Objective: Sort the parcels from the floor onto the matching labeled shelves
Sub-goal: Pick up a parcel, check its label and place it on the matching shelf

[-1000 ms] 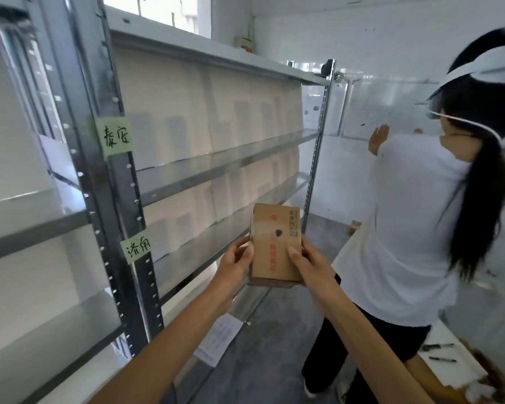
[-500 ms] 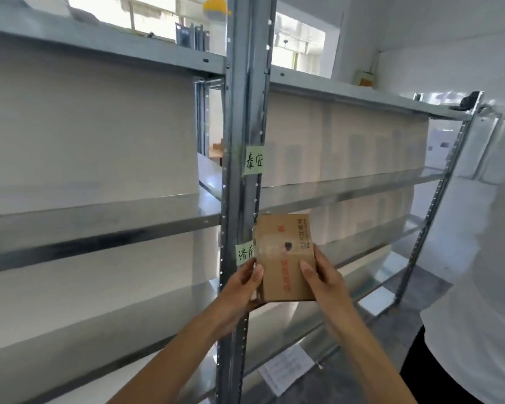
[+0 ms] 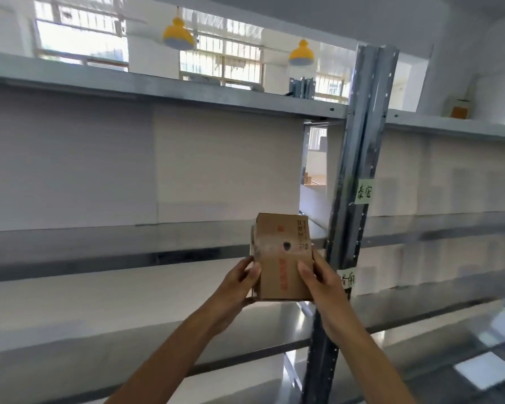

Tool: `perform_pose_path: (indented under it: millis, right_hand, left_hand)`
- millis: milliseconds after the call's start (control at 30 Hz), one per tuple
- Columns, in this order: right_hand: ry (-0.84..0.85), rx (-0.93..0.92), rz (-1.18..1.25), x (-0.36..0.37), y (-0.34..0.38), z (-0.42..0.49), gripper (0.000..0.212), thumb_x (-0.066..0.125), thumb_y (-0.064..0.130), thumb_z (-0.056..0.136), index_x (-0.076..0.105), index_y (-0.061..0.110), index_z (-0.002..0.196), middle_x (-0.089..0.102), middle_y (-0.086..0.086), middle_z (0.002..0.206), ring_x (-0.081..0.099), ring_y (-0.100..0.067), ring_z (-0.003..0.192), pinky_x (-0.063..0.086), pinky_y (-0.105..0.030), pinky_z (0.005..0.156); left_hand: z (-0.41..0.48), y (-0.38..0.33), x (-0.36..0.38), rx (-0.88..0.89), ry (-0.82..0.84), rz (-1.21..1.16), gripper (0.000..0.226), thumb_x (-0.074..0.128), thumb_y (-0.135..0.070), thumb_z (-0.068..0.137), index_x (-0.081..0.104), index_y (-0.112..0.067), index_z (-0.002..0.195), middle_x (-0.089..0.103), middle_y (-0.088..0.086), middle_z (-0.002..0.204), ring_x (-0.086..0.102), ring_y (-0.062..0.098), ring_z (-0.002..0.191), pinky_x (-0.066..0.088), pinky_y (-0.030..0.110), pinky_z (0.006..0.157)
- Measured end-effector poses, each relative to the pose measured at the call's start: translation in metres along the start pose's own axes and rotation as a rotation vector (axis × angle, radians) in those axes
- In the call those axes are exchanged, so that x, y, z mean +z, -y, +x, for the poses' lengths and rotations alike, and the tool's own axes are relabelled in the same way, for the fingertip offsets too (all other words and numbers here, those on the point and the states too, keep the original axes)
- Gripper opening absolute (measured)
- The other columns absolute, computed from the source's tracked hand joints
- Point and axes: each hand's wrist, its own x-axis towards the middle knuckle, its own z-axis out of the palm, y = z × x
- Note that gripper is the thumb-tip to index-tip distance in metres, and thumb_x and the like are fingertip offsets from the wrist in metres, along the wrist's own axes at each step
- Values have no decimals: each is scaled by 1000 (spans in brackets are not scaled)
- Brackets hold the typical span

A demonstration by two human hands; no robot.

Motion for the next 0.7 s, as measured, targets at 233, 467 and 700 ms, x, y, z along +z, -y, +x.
perform_pose_path:
  millis: [233,467,700]
  right_hand:
    - [116,-43,0,112,13,0,48,46,31,95,36,29,142,57,-1,130,56,-18,117,50,-41,97]
    - [203,-52,50,209,21,-9,50,49,34,93,37,31,141,57,2,130,57,-17,115,53,-38,93]
    - [296,-72,83,272,25,-13,51,50,40,92,36,38,142,59,9,127,57,-11,115,52,-24,83]
  left_hand:
    - [-60,-4,-101,15,-160,-14,64,51,-63,73,41,-41,132,60,-5,126,55,12,119,52,31,90]
    - [-124,-13,-181,-4,-262,25,47,46,-57,78,43,-44,124,56,-7,127,54,12,117,56,23,78]
    - [-170,-29,-228,-16,-371,24,68,44,-52,77,37,-25,139,54,5,133,51,22,124,43,46,105]
